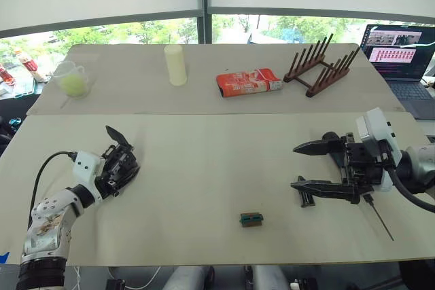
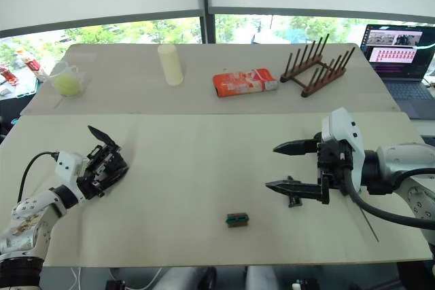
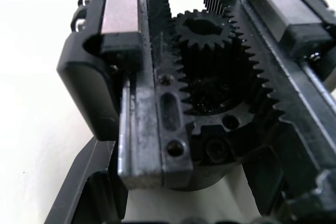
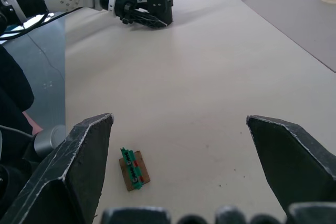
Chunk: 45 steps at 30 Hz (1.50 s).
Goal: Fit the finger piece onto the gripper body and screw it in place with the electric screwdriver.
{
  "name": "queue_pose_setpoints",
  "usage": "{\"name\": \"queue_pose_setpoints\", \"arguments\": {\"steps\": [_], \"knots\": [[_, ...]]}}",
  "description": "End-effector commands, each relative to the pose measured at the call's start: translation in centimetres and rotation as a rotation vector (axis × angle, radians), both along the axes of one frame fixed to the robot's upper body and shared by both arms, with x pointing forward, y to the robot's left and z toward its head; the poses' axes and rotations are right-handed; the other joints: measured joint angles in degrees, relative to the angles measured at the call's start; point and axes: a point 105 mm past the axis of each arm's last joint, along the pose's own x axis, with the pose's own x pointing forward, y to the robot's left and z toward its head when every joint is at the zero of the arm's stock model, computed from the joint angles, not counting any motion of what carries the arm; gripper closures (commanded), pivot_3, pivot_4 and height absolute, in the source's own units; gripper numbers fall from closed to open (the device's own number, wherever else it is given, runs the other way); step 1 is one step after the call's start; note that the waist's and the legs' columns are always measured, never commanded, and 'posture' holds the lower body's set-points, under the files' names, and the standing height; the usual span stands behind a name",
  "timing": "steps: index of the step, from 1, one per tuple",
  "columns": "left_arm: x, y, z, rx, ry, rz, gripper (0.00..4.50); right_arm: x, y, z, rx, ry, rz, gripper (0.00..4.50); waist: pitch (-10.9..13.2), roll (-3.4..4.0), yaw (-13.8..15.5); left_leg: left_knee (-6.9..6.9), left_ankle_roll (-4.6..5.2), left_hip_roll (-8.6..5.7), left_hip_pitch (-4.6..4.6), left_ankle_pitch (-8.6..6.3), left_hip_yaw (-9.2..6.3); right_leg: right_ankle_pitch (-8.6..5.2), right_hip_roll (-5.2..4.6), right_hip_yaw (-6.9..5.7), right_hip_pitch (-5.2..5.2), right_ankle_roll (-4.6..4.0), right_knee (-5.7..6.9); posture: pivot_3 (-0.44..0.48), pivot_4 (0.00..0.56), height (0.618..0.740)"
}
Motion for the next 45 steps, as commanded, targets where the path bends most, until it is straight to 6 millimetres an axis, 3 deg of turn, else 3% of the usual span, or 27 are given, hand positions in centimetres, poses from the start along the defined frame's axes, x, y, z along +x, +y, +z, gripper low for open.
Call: {"name": "queue_pose_setpoints", "arguments": {"steps": [1,2,4,7,18,25,29,30,36,41,45], "knots": [[-0.3,-4.2,2.6,0.006,-0.108,-0.094,2.14,-0.3,0.9,0.5,0.020,-0.040,0.021,0.00,0.00,0.00,0.05,0.01,0.01,0.00,-0.02,0.00,0.01,0.00,0.00,0.00,-0.01,0.00,-0.01,0.000,0.150,0.740],[-0.3,-6.7,3.5,-0.027,-0.142,-0.133,2.14,-0.3,1.0,0.4,0.026,-0.046,0.015,0.00,0.00,-0.01,0.15,0.02,0.02,0.00,-0.04,-0.01,0.01,0.01,0.00,0.00,-0.01,0.01,-0.02,0.000,0.150,0.740],[-0.4,-9.8,4.6,-0.079,-0.170,-0.177,2.14,-0.4,1.3,0.1,0.034,-0.051,0.009,0.00,0.04,-0.07,1.04,0.24,0.08,-0.02,-0.25,-0.03,-0.04,0.02,-0.08,-0.02,-0.03,0.04,-0.01,0.000,0.150,0.740],[-1.2,-13.7,3.9,-0.081,-0.136,-0.302,2.14,-0.7,2.0,-0.7,0.047,-0.048,0.007,0.00,0.02,-0.18,1.44,0.51,0.09,-0.02,-0.32,-0.04,-0.08,0.05,-0.03,-0.18,0.00,0.06,0.00,0.000,0.150,0.740],[3.0,-19.6,3.2,-0.092,-0.121,-0.352,2.14,-1.2,4.2,-2.7,0.070,-0.081,-0.014,0.00,0.04,-0.21,0.52,0.50,-0.19,0.03,-0.26,0.13,-0.02,0.34,0.02,-0.16,-0.01,-0.14,0.09,0.000,0.150,0.740],[3.3,-20.6,1.7,-0.078,-0.051,-0.292,2.14,-1.3,4.3,-3.3,0.064,-0.088,-0.019,0.00,0.03,-0.21,0.23,0.49,0.10,0.02,-0.26,0.29,-0.03,0.33,0.06,-0.18,-0.07,-0.13,0.09,0.000,0.150,0.740],[3.0,-18.9,1.5,-0.082,0.001,-0.333,0.24,-1.3,4.1,-3.4,0.060,-0.087,-0.030,0.00,0.03,-0.21,0.17,0.51,0.09,0.02,-0.24,0.29,-0.02,0.33,0.05,-0.16,-0.03,-0.13,0.09,0.000,0.150,0.740],[2.9,-18.4,1.6,-0.072,-0.001,-0.364,0.06,-1.3,4.0,-3.5,0.058,-0.085,-0.032,0.00,0.03,-0.20,0.11,0.51,0.08,0.03,-0.22,0.30,-0.02,0.33,0.06,-0.15,-0.03,-0.13,0.11,0.000,0.150,0.740],[2.4,-16.4,1.6,-0.011,-0.016,-0.632,0.06,-1.3,3.6,-3.5,0.048,-0.087,-0.040,0.00,0.01,-0.16,0.27,0.48,0.04,0.08,-0.19,0.32,-0.03,0.34,0.12,-0.20,-0.04,-0.14,0.13,0.000,0.150,0.740],[3.5,-17.3,2.3,0.076,-0.113,-0.788,0.06,-1.0,3.5,-3.2,0.041,-0.103,-0.041,0.00,0.01,-0.16,0.53,0.56,0.06,-0.04,-0.23,0.32,-0.04,0.35,0.05,-0.30,0.02,-0.15,0.07,0.000,0.150,0.740],[4.2,-18.3,1.7,0.111,-0.118,-0.868,0.06,-1.2,3.6,-3.3,0.033,-0.105,-0.039,0.00,0.00,-0.17,0.26,0.59,0.11,-0.02,-0.23,0.31,-0.03,0.37,-0.03,-0.28,0.02,-0.13,0.08,0.000,0.150,0.740]]}}
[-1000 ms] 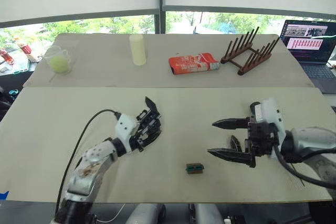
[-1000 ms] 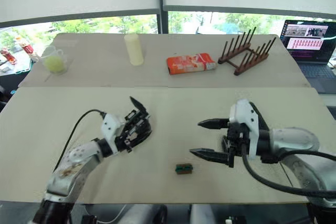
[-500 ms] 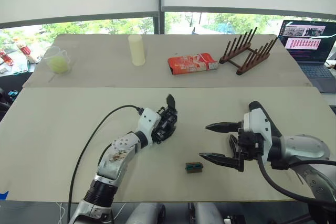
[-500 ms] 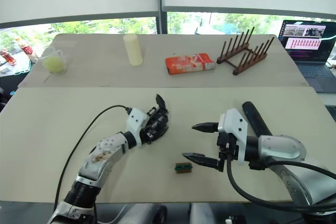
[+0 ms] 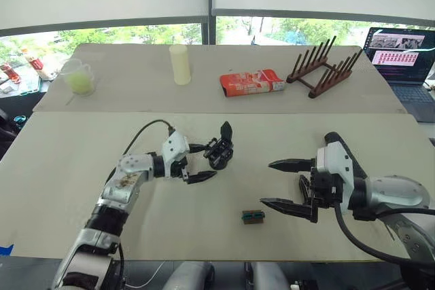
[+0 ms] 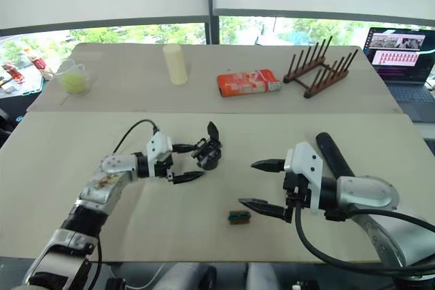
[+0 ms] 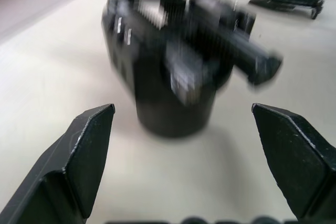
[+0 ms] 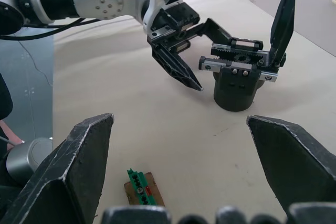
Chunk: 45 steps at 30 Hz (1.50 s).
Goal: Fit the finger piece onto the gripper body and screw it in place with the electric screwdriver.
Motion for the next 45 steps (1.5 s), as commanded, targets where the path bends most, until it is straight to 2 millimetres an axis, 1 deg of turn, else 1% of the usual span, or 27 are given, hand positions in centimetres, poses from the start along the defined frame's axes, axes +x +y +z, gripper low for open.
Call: {"name": "queue_pose_setpoints", "arguments": {"steps": [1,4,7,10,13,15,16,18,20,22,25,27,29,33,35,37,38,39,40,43,44,45], "knots": [[0.9,-1.0,-0.2,0.015,-0.011,-0.053,0.06,-0.3,0.2,0.9,-0.005,-0.053,0.014,0.00,0.00,-0.01,-0.03,0.00,0.00,0.02,-0.01,0.00,0.00,0.00,0.02,-0.02,-0.02,0.00,0.00,0.000,0.150,0.740],[1.7,-1.6,-0.5,0.013,-0.005,-0.058,0.06,-0.5,0.3,0.8,-0.009,-0.054,0.011,0.00,0.01,-0.01,-0.04,0.04,0.02,0.03,-0.05,0.01,-0.01,0.00,0.02,-0.05,-0.03,0.00,0.01,0.000,0.150,0.740],[2.1,-1.7,-0.6,-0.012,0.004,-0.056,0.90,-0.7,0.4,1.0,-0.003,-0.053,0.003,0.00,0.01,-0.02,-0.20,0.14,0.04,0.03,-0.07,0.00,0.00,0.00,0.01,-0.02,-0.01,0.00,0.02,0.000,0.150,0.740],[1.9,-1.6,-0.3,-0.043,0.021,-0.060,2.15,-0.8,0.3,0.9,-0.004,-0.051,-0.005,0.00,0.01,-0.02,-0.22,0.15,0.06,0.04,-0.07,-0.02,-0.01,0.00,0.03,-0.01,-0.02,0.00,0.03,0.000,0.150,0.740],[1.4,-1.2,-0.2,-0.055,0.022,-0.058,2.15,-0.9,0.3,0.9,-0.002,-0.051,-0.012,0.00,0.01,-0.02,-0.30,0.17,0.09,0.04,-0.08,-0.02,0.00,0.00,0.03,-0.01,-0.03,0.00,0.03,0.000,0.150,0.740],[1.0,-1.1,0.4,-0.075,0.014,-0.029,2.15,-1.0,0.4,0.9,0.004,-0.050,-0.013,0.00,0.01,-0.02,-0.44,0.17,0.09,0.04,-0.08,-0.03,0.00,0.00,0.04,0.01,-0.04,0.00,0.03,0.000,0.150,0.740],[1.0,-1.5,1.0,-0.100,0.001,0.005,2.15,-1.1,0.4,1.0,0.008,-0.046,-0.012,0.00,0.01,-0.02,-0.42,0.17,0.10,0.05,-0.07,-0.03,0.00,0.00,0.04,0.02,-0.04,0.01,0.04,0.000,0.150,0.740],[0.9,-2.8,2.6,-0.172,-0.010,0.085,2.15,-1.4,0.6,0.8,0.011,-0.039,-0.006,0.00,0.01,-0.02,-0.27,0.18,0.10,0.05,-0.08,-0.03,0.00,0.00,0.05,0.04,-0.04,0.01,0.04,0.000,0.150,0.740],[0.6,-4.1,3.5,-0.209,-0.012,0.157,2.15,-1.6,0.7,0.8,0.014,-0.036,0.000,0.00,0.02,-0.03,0.17,0.25,0.10,0.05,-0.14,-0.03,-0.02,0.00,0.06,0.07,-0.03,0.01,0.04,0.000,0.150,0.740],[0.9,-5.2,3.8,-0.230,0.029,0.264,2.15,-1.6,0.9,0.8,0.020,-0.036,0.001,0.00,0.03,-0.05,0.53,0.34,0.10,0.03,-0.21,-0.03,-0.03,0.04,0.07,0.08,-0.03,0.07,0.03,0.000,0.150,0.740],[1.8,-5.9,4.3,-0.235,0.046,0.421,2.15,-1.6,0.9,0.8,0.026,-0.034,-0.005,0.00,0.03,-0.05,0.52,0.37,0.11,-0.01,-0.19,-0.03,0.00,0.10,0.07,0.11,0.03,0.16,0.02,0.000,0.150,0.740],[2.3,-5.9,3.9,-0.226,0.070,0.500,2.15,-1.6,0.9,0.7,0.026,-0.032,-0.005,0.00,0.02,-0.05,0.38,0.34,0.11,0.01,-0.17,-0.03,0.00,0.10,0.08,0.12,0.01,0.16,0.03,0.000,0.150,0.740],[2.4,-6.1,3.1,-0.199,0.070,0.536,2.15,-1.5,0.9,0.7,0.026,-0.032,-0.005,0.00,0.02,-0.05,0.02,0.27,0.09,0.06,-0.13,-0.03,0.00,0.09,0.14,0.12,-0.04,0.16,0.08,0.000,0.150,0.740],[2.6,-6.5,1.6,-0.193,0.094,0.567,2.15,-1.2,1.0,0.6,0.026,-0.035,-0.005,0.00,0.03,-0.05,0.05,0.24,0.05,0.09,-0.13,-0.01,0.00,0.09,0.16,0.09,-0.07,0.16,0.07,0.000,0.150,0.740],[2.5,-6.4,0.8,-0.178,0.082,0.563,2.15,-0.9,1.0,0.7,0.027,-0.039,-0.006,0.00,0.02,-0.05,0.11,0.27,0.06,0.06,-0.14,-0.01,0.00,0.09,0.13,0.10,-0.04,0.16,0.04,0.000,0.150,0.740],[2.4,-5.7,0.1,-0.168,0.088,0.556,1.07,-0.8,1.0,0.7,0.025,-0.046,-0.007,0.00,0.02,-0.05,0.11,0.28,0.06,0.03,-0.14,-0.01,0.01,0.09,0.09,0.10,-0.01,0.16,0.01,0.000,0.150,0.740],[2.2,-5.3,-0.1,-0.164,0.091,0.543,0.90,-0.7,1.0,0.8,0.024,-0.049,-0.007,0.00,0.02,-0.05,0.11,0.28,0.07,0.03,-0.13,-0.02,0.01,0.09,0.10,0.10,-0.01,0.16,0.02,0.000,0.150,0.740],[2.1,-5.0,-0.2,-0.161,0.091,0.531,0.35,-0.6,0.9,0.8,0.024,-0.051,-0.008,0.00,0.02,-0.05,0.10,0.28,0.07,0.03,-0.13,-0.02,0.01,0.09,0.10,0.10,-0.01,0.16,0.02,0.000,0.150,0.740],[2.1,-4.7,-0.2,-0.159,0.092,0.517,0.04,-0.6,0.9,0.9,0.023,-0.053,-0.009,0.00,0.02,-0.04,0.08,0.27,0.07,0.03,-0.13,-0.02,0.01,0.09,0.10,0.10,-0.02,0.16,0.03,0.000,0.150,0.740],[2.1,-3.5,-0.1,-0.137,0.094,0.441,0.04,-0.5,0.8,1.0,0.021,-0.059,-0.011,0.00,0.02,-0.04,0.04,0.27,0.06,0.05,-0.11,-0.02,0.01,0.09,0.12,0.09,-0.04,0.16,0.07,0.000,0.150,0.740],[2.0,-3.0,-0.1,-0.128,0.108,0.393,0.04,-0.5,0.7,1.1,0.019,-0.062,-0.012,0.00,0.02,-0.04,0.03,0.27,0.06,0.05,-0.11,-0.02,0.01,0.09,0.12,0.08,-0.04,0.16,0.08,0.000,0.150,0.740],[1.7,-2.8,0.0,-0.102,0.103,0.287,0.04,-0.4,0.7,1.2,0.017,-0.065,-0.013,0.00,0.01,-0.03,0.02,0.27,0.06,0.05,-0.11,-0.02,0.01,0.09,0.12,0.07,-0.04,0.16,0.07,0.000,0.150,0.740]]}}
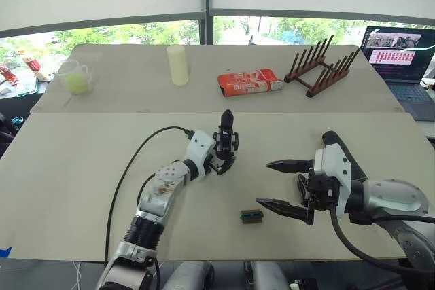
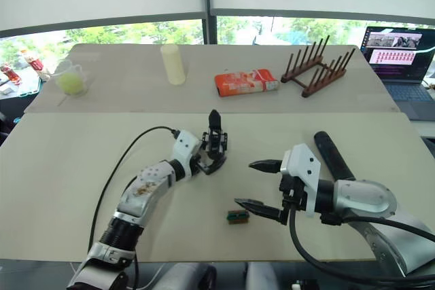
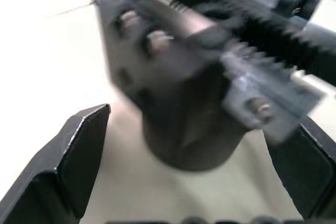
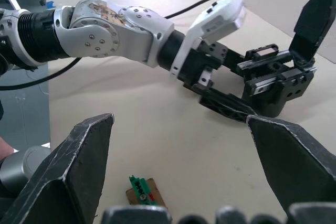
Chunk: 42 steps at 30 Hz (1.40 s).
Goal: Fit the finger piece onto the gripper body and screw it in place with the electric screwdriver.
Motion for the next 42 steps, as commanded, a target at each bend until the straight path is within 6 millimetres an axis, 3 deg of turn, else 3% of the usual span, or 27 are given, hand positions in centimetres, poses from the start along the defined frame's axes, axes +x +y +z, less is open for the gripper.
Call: {"name": "queue_pose_setpoints", "arguments": {"steps": [1,3,6,14,23,26,28,30,36,42], "knots": [[-0.5,0.7,1.5,0.006,-0.038,-0.260,0.04,-0.1,0.0,1.0,-0.002,-0.049,0.012,0.00,0.00,0.01,-0.01,0.01,0.00,0.00,0.00,0.00,0.00,0.00,0.00,-0.01,0.00,0.00,0.01,0.000,0.150,0.740],[-1.1,0.7,1.7,0.035,-0.063,-0.413,0.04,0.0,0.0,1.1,0.000,-0.053,0.011,0.00,-0.01,0.02,0.01,0.02,0.00,-0.01,0.01,0.00,0.00,0.00,-0.01,-0.05,0.01,0.00,0.01,0.000,0.150,0.740],[-0.3,0.7,1.4,0.071,-0.070,-0.491,0.04,0.1,0.1,1.4,0.003,-0.059,0.011,0.00,-0.01,0.02,0.23,0.03,0.02,-0.05,0.00,-0.01,-0.01,0.00,-0.04,-0.13,0.05,-0.01,-0.05,0.000,0.150,0.740],[2.1,-0.4,1.7,0.079,-0.097,-0.506,0.04,0.3,-0.6,1.6,-0.007,-0.069,-0.049,0.00,-0.01,0.00,0.02,0.07,0.08,-0.07,-0.07,-0.02,-0.02,0.01,-0.15,-0.18,0.03,0.00,-0.07,0.000,0.150,0.740],[2.9,-1.1,1.4,0.098,-0.108,-0.519,0.04,0.6,-1.5,1.4,-0.021,-0.080,-0.115,0.00,-0.01,0.00,-0.16,0.09,0.09,-0.05,-0.08,-0.02,-0.01,0.01,-0.14,-0.16,0.02,-0.01,-0.04,0.000,0.150,0.740],[2.6,-1.4,1.5,0.076,-0.108,-0.548,0.76,0.9,-1.7,1.4,-0.025,-0.086,-0.133,0.00,-0.01,-0.01,-0.17,0.11,0.10,-0.06,-0.10,-0.02,-0.01,0.01,-0.14,-0.16,0.02,0.00,-0.05,0.000,0.150,0.740],[2.3,-1.3,1.6,0.067,-0.114,-0.563,1.75,1.1,-1.9,1.4,-0.029,-0.092,-0.147,0.00,-0.01,0.00,-0.18,0.11,0.10,-0.06,-0.11,-0.02,-0.01,0.01,-0.14,-0.16,0.01,0.00,-0.05,0.000,0.150,0.740],[1.9,-1.0,1.8,0.053,-0.131,-0.572,2.14,1.2,-2.1,1.4,-0.031,-0.097,-0.159,0.00,-0.01,0.00,-0.22,0.10,0.10,-0.05,-0.11,-0.02,-0.01,0.01,-0.13,-0.16,-0.01,-0.01,-0.04,0.000,0.150,0.740],[-0.1,-2.3,3.4,-0.063,-0.210,-0.505,2.12,0.7,-3.0,1.3,-0.037,-0.094,-0.205,0.00,-0.01,0.00,-0.22,0.10,0.11,-0.03,-0.14,-0.02,-0.01,0.01,-0.11,-0.03,-0.06,-0.01,-0.02,0.000,0.150,0.740],[-2.0,-4.9,2.7,-0.091,-0.185,-0.405,2.12,0.1,-4.0,0.9,-0.043,-0.075,-0.253,0.00,-0.01,-0.01,0.33,0.19,0.12,-0.06,-0.17,-0.02,-0.01,0.01,-0.08,0.07,0.02,0.00,-0.05,0.000,0.150,0.740]]}}
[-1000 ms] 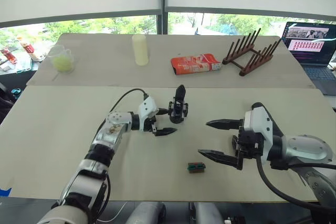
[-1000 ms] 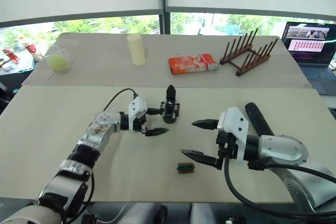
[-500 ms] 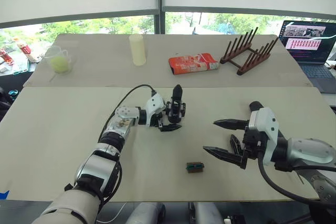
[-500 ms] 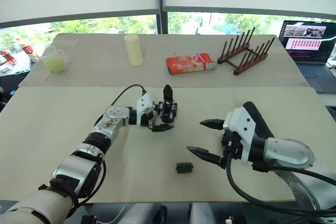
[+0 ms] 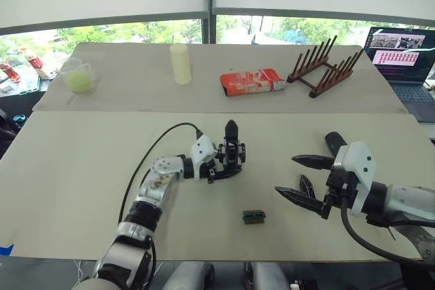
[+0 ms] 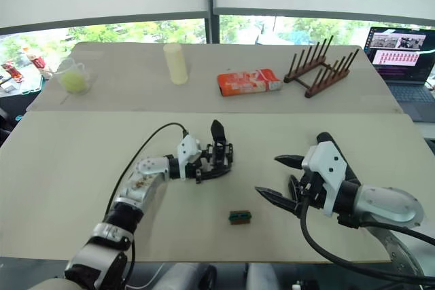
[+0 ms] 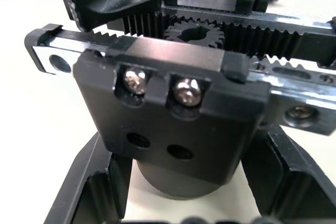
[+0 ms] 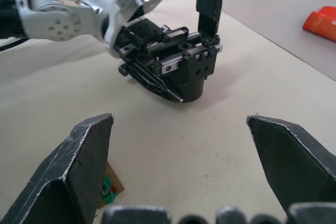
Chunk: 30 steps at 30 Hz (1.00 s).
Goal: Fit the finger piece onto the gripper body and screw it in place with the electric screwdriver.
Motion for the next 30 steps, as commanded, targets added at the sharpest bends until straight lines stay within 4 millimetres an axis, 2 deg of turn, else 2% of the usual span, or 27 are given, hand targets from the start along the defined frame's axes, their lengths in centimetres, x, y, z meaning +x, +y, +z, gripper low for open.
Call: {"name": "queue_pose_setpoints", "arguments": {"steps": [1,9,13,14,17,20,22,26,30], "knots": [[-0.2,-1.5,2.2,-0.030,-0.071,0.026,2.12,-0.4,-0.2,1.0,-0.005,-0.046,-0.010,0.00,0.00,0.00,-0.01,-0.01,0.00,0.00,0.00,0.00,0.01,0.01,0.00,0.00,0.00,0.00,-0.01,0.000,0.150,0.740],[-0.1,-1.8,1.3,0.018,-0.054,0.050,2.12,0.1,-1.0,0.8,-0.029,-0.058,-0.049,0.00,0.00,0.01,-0.38,-0.13,-0.03,0.04,0.08,0.01,0.01,0.01,0.05,0.16,-0.05,0.00,0.05,0.000,0.150,0.740],[-0.3,-0.5,0.8,0.056,-0.035,0.034,0.21,0.2,-1.1,1.0,-0.043,-0.066,-0.064,0.00,0.00,0.01,-0.38,-0.11,-0.03,0.02,0.10,0.01,0.04,0.01,0.03,0.09,-0.01,0.00,0.03,0.000,0.150,0.740],[-0.3,0.3,0.7,0.068,-0.026,0.030,0.02,0.1,-1.2,1.1,-0.056,-0.064,-0.067,0.00,0.00,0.01,-0.38,-0.11,-0.03,0.02,0.10,0.01,0.04,0.01,0.03,0.08,0.00,0.00,0.03,0.000,0.150,0.740],[-0.5,2.9,1.1,0.109,-0.019,0.025,0.02,-0.1,-1.8,1.4,-0.095,-0.024,-0.074,0.00,-0.02,0.05,-0.60,-0.16,-0.03,0.04,0.15,0.01,0.05,0.01,0.06,0.09,-0.04,0.00,0.06,0.000,0.150,0.740],[-1.5,5.9,2.9,0.128,-0.012,-0.038,0.02,0.4,-3.4,1.9,-0.128,0.131,-0.155,0.00,-0.02,0.05,-0.74,-0.18,-0.03,0.06,0.18,0.00,0.07,0.01,0.07,0.04,-0.04,-0.01,0.07,0.000,0.150,0.740],[-2.7,6.9,4.4,0.133,-0.013,-0.118,0.02,0.8,-4.2,2.6,-0.139,0.221,-0.198,0.00,-0.02,0.06,-0.59,-0.18,-0.03,0.06,0.17,0.01,0.07,0.01,0.06,0.04,-0.04,-0.02,0.04,0.000,0.150,0.740],[-5.1,7.5,8.0,0.170,-0.045,-0.272,0.02,1.3,-5.2,3.5,-0.185,0.436,-0.258,0.00,-0.01,0.08,-0.32,-0.17,0.00,0.06,0.08,-0.01,0.05,0.02,-0.02,-0.04,-0.02,-0.05,-0.06,0.000,0.150,0.740],[-6.4,6.7,10.8,0.165,-0.058,-0.341,0.02,2.5,-5.5,3.8,-0.142,0.646,-0.299,0.00,0.00,0.07,-0.46,-0.16,0.05,0.06,-0.01,-0.04,0.03,0.03,-0.10,-0.01,-0.02,-0.07,-0.17,0.000,0.150,0.740]]}}
